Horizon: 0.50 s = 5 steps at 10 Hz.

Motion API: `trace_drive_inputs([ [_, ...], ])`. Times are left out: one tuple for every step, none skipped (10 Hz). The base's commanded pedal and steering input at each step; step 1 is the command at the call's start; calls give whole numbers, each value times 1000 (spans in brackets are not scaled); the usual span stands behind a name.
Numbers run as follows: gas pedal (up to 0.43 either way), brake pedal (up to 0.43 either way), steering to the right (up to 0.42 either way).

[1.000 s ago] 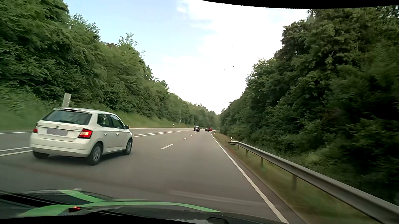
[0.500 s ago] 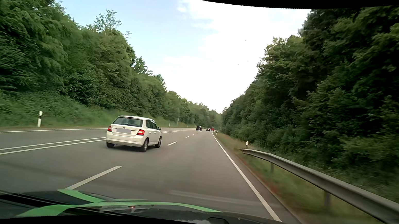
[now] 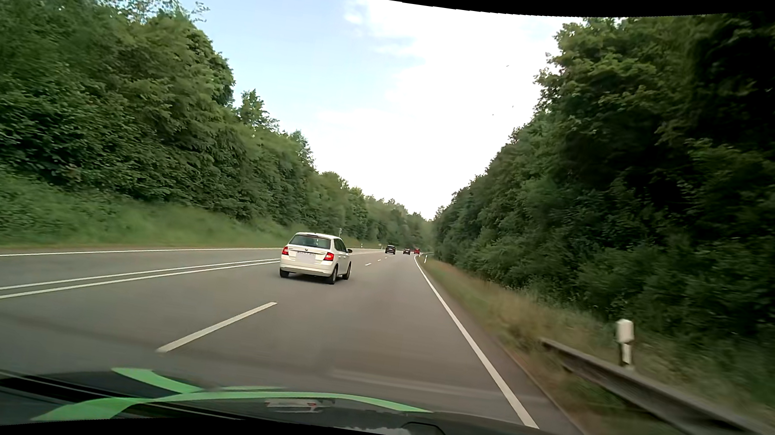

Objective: Follow the waypoints while adhering to traffic rules and regulations

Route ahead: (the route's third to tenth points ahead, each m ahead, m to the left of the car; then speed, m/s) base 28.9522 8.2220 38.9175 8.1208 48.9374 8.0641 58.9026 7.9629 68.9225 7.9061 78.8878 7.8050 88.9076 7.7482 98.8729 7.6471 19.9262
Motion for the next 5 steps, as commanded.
trace_drive_inputs([
  [358, 0, -6],
  [358, 0, -6],
  [358, 0, -5],
  [358, 0, -4],
  [350, 0, -4],
])
